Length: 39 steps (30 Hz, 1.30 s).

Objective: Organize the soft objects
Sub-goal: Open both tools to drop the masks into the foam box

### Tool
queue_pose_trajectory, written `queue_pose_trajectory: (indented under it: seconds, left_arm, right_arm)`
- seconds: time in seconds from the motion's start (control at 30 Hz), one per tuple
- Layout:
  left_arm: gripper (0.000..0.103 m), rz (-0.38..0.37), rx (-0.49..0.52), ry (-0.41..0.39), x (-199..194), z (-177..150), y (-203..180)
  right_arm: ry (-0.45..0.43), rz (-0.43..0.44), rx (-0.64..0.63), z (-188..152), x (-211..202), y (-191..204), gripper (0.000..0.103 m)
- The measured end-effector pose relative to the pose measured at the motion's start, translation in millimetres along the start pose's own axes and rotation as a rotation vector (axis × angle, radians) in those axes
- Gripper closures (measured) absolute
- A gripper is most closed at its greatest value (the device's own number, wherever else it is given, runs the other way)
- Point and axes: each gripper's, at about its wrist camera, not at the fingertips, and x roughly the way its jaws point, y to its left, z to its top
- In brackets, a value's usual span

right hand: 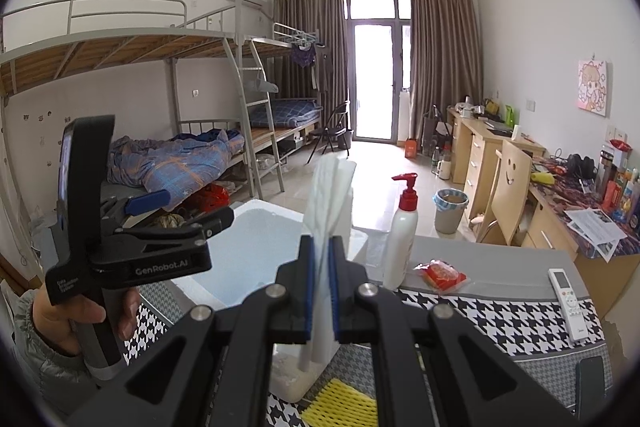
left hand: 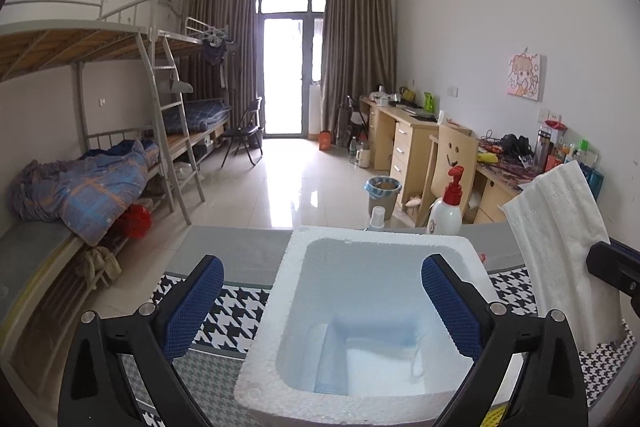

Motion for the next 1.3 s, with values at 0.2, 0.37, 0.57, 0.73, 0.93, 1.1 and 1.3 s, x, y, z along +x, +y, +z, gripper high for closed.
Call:
queue_pose_trajectory:
  seconds: [0.2,0.37,0.57,0.73,0.93,1.1,1.3]
  left_arm:
    - [0.003,0.007,0.0,-0.035,-11,-1,6]
    - [0.001,0.027,0.003,-0.066,-23,-3,11]
    - [0.001,0.07,0.003,-0.093,-32,-5,21]
    - [0.001,0.09,-0.007,-0.107,-38,-9,30]
    - [0.001,0.109,-0.01,-0.126,-46,-16,40]
    - [0.001,0.116,-0.003,-0.136,-48,-22,44]
    - [0.001,0.093,-0.026,-0.118,-48,-30,52]
  right_arm:
    - [0.001,0.016,-0.009,3,5,5,0.093]
    - [0.01,0.04,-0.019,4,12,13,0.094]
    - [0.018,0.068,-0.032,8,22,22,0.093]
    - [0.038,0.085,-0.04,10,34,26,0.093]
    - [0.072,0.087,-0.042,8,48,34,0.093]
    - [0.108,0.098,-0.046,5,59,41,0.093]
    - [0.142,0.101,-0.049,3,69,47,0.093]
